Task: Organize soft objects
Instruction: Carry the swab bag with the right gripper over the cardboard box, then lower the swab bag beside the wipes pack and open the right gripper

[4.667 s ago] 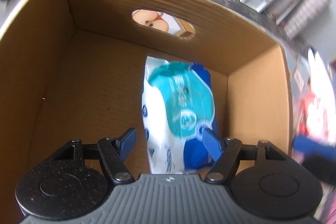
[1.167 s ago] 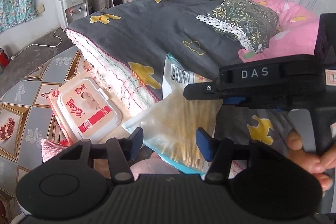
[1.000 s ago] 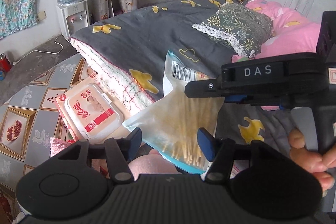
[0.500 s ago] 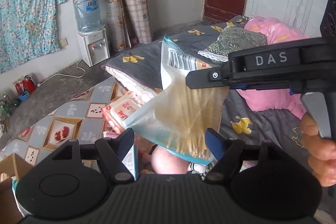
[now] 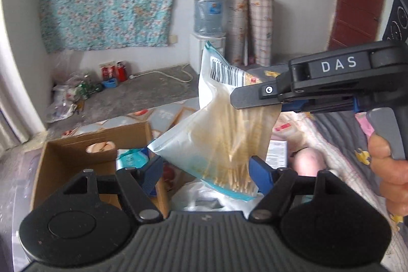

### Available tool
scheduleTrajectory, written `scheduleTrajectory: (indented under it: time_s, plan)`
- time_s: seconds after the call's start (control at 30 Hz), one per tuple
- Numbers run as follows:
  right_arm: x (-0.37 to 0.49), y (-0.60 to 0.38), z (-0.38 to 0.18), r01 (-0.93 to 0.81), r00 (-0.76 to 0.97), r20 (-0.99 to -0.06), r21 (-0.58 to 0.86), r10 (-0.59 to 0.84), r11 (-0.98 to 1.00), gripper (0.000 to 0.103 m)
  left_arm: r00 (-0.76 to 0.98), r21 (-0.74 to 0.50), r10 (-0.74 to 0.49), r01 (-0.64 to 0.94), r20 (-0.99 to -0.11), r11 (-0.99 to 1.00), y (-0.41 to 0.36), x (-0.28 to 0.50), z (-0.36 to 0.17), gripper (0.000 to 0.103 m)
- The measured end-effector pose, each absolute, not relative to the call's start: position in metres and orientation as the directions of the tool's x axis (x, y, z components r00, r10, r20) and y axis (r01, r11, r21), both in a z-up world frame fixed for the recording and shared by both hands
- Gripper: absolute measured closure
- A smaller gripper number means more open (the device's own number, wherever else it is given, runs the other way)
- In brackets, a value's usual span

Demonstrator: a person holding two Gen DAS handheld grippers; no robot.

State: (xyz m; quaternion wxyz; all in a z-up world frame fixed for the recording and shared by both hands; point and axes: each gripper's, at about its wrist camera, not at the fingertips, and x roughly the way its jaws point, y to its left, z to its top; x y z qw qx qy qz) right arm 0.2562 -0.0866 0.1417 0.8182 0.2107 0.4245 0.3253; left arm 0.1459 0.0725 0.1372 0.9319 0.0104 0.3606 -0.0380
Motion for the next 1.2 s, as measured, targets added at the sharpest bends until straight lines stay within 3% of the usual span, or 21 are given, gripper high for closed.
scheduleTrajectory:
  time_s: [0.23, 0.67, 0.97, 1.1, 1.2]
  plan:
    - [0.288, 0.052, 0.103, -0.385, 0.185, -0.600, 0.685, 0.779, 0.619, 0.074, 0.668, -0.045, 0.056, -0.132, -0.742, 0.990, 0.175, 0.161, 0.111, 0.029]
    - [0.384, 0.182, -0.040, -0.286, -0.102, -0.747, 0.655, 0.657, 0.700, 0.075, 0.448, -0.051, 0.096, -0.305, -0.889, 0.951, 0.282, 0.238, 0.012, 0.035]
    - [0.411, 0.202, -0.078, -0.420, -0.038, -0.876, 0.450, 0.480, 0.788, 0.072, 0.375, -0.010, 0.114, -0.314, -0.920, 0.949, 0.295, 0.258, -0.013, 0.037]
    - [0.414, 0.200, -0.080, -0.446, -0.007, -0.889, 0.412, 0.458, 0.794, 0.070, 0.365, -0.009, 0.115, -0.323, -0.924, 0.946, 0.297, 0.266, -0.017, 0.039]
    - [0.413, 0.198, -0.068, -0.474, 0.056, -0.884, 0.386, 0.465, 0.792, 0.063, 0.364, -0.009, 0.118, -0.330, -0.924, 0.944, 0.295, 0.269, -0.020, 0.039]
